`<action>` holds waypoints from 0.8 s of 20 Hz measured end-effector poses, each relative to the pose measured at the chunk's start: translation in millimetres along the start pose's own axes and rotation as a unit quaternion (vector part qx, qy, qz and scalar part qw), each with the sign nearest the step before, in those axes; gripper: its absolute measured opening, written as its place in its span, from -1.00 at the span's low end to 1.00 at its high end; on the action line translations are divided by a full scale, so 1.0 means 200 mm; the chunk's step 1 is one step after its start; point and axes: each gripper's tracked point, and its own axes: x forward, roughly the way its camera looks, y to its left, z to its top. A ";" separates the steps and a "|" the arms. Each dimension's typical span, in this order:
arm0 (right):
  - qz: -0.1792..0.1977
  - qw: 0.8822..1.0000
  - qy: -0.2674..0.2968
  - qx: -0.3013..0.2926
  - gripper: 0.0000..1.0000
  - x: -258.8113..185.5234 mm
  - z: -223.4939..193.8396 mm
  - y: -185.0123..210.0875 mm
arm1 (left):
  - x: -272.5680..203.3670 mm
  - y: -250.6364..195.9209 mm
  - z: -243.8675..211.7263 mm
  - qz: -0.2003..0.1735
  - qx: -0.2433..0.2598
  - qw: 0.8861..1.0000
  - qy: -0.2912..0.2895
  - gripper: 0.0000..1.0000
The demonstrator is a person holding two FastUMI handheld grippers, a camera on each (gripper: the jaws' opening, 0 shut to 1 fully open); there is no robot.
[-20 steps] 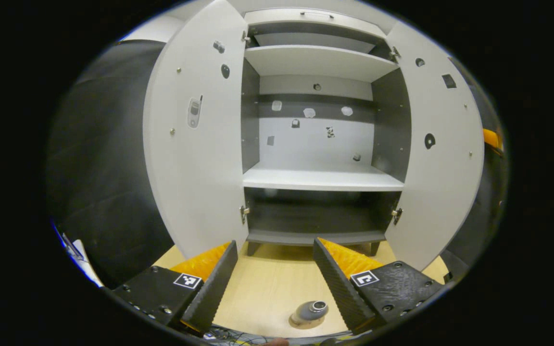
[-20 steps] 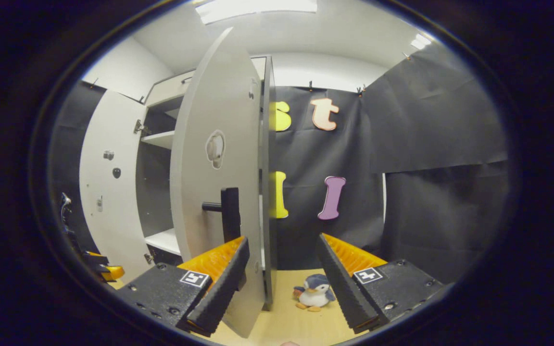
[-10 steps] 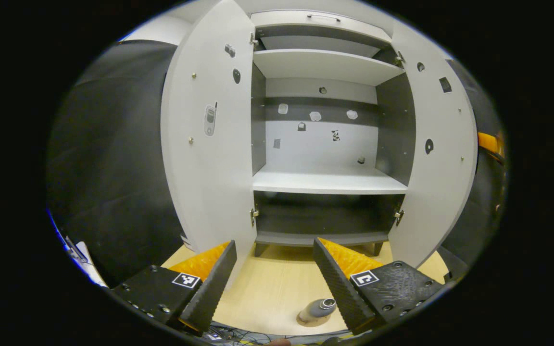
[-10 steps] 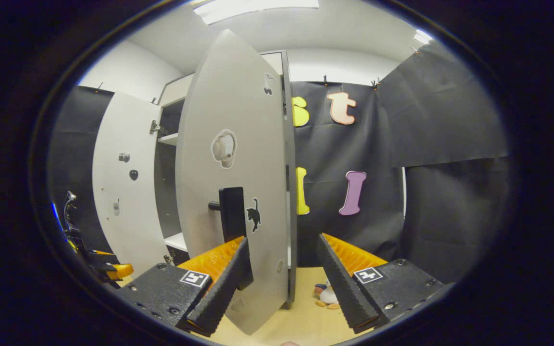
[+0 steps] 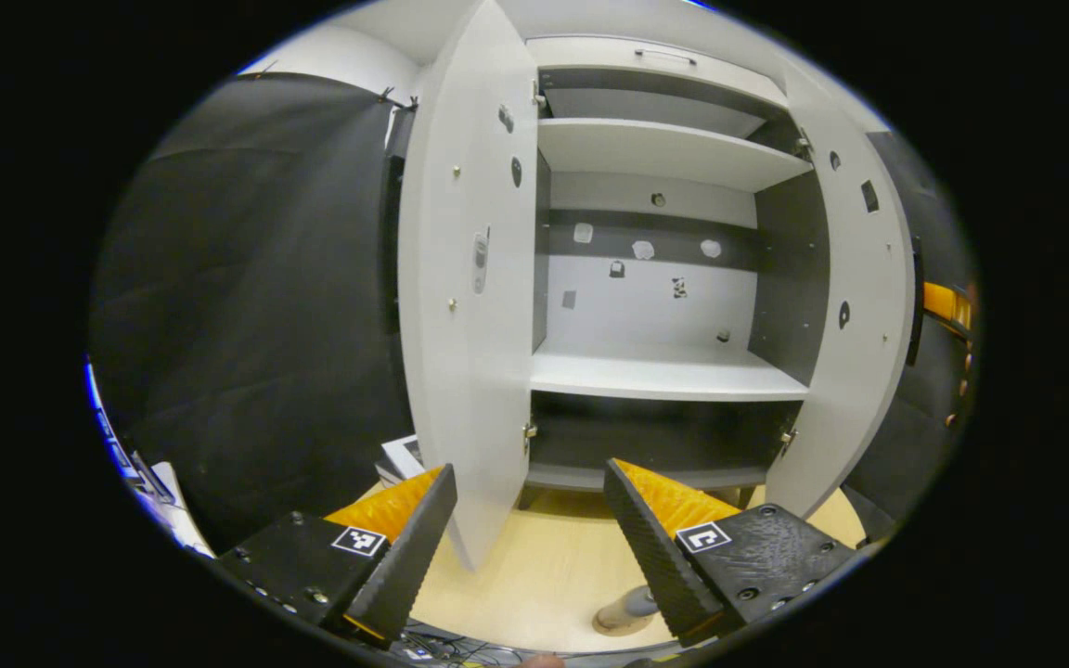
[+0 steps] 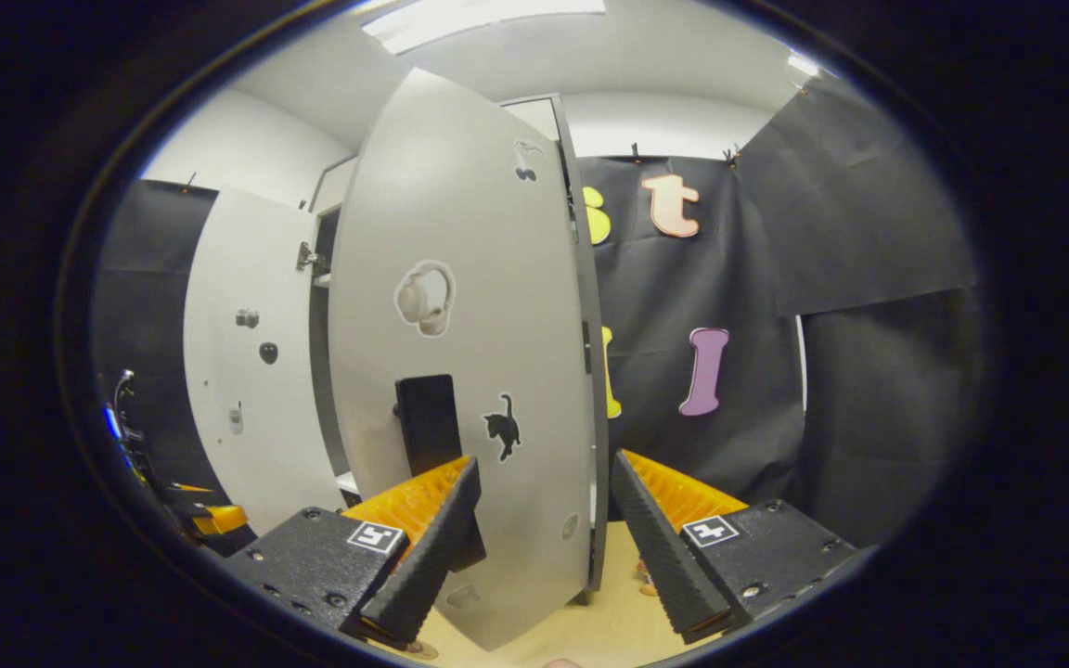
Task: Grasp the bottle in the cabinet with the left hand and place it on the coaster, then close the right door with the right hand and the left door with the left hand.
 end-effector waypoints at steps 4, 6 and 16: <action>0.011 1.000 0.000 0.006 0.89 0.03 -0.01 0.08 | -0.03 0.07 0.09 0.002 -0.011 1.000 -0.019 1.00; 0.038 0.999 0.001 0.009 0.89 0.05 -0.02 0.18 | -0.02 0.14 0.13 0.009 -0.012 0.999 -0.029 1.00; 0.089 0.995 0.030 0.024 0.89 0.17 -0.08 0.46 | -0.05 0.51 0.28 0.061 0.002 0.996 -0.068 0.94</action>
